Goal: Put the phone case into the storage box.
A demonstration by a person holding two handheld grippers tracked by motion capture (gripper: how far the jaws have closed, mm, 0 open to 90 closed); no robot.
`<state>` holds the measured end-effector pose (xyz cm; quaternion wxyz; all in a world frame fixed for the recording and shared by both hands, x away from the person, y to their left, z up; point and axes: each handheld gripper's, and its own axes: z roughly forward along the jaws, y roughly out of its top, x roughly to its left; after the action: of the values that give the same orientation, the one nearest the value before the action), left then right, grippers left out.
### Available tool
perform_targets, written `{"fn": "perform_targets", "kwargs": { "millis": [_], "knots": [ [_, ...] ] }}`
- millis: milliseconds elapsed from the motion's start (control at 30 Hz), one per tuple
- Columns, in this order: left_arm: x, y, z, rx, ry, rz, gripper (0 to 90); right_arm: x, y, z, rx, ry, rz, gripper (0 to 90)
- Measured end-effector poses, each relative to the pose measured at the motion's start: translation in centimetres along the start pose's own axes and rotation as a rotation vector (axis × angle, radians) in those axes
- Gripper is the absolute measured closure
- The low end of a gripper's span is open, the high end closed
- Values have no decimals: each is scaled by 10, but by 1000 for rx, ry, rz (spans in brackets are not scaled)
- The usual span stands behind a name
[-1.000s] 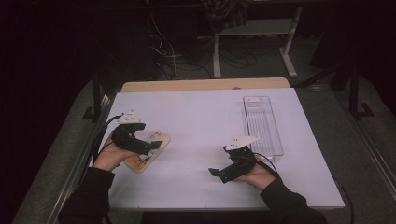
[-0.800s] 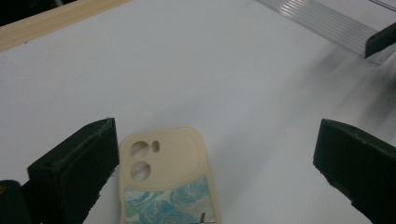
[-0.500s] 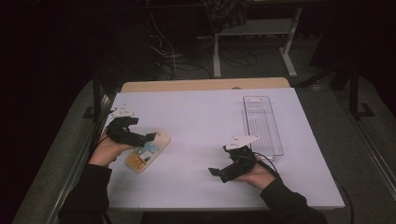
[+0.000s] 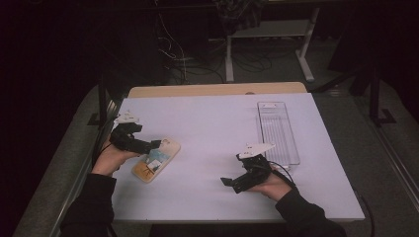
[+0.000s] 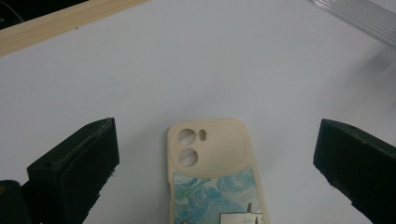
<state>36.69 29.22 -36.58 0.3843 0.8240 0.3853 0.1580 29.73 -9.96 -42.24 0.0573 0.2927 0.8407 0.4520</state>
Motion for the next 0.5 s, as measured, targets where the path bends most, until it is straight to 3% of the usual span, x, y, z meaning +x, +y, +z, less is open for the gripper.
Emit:
{"fn": "perform_targets", "kwargs": {
  "millis": [233,300,367,467,500],
  "knots": [
    [1,-4,2,28,6,17,0,0,0,0,3,-1,-2,0],
    [0,-5,3,25,3,-4,0,0,0,0,3,-1,-3,0],
    [1,-6,3,32,6,12,0,0,0,0,3,-1,-3,0],
    [0,-8,4,30,7,-5,0,0,0,0,5,-1,-2,0],
    [1,-9,4,41,9,15,0,0,0,0,5,0,-1,0]
  ]
}}
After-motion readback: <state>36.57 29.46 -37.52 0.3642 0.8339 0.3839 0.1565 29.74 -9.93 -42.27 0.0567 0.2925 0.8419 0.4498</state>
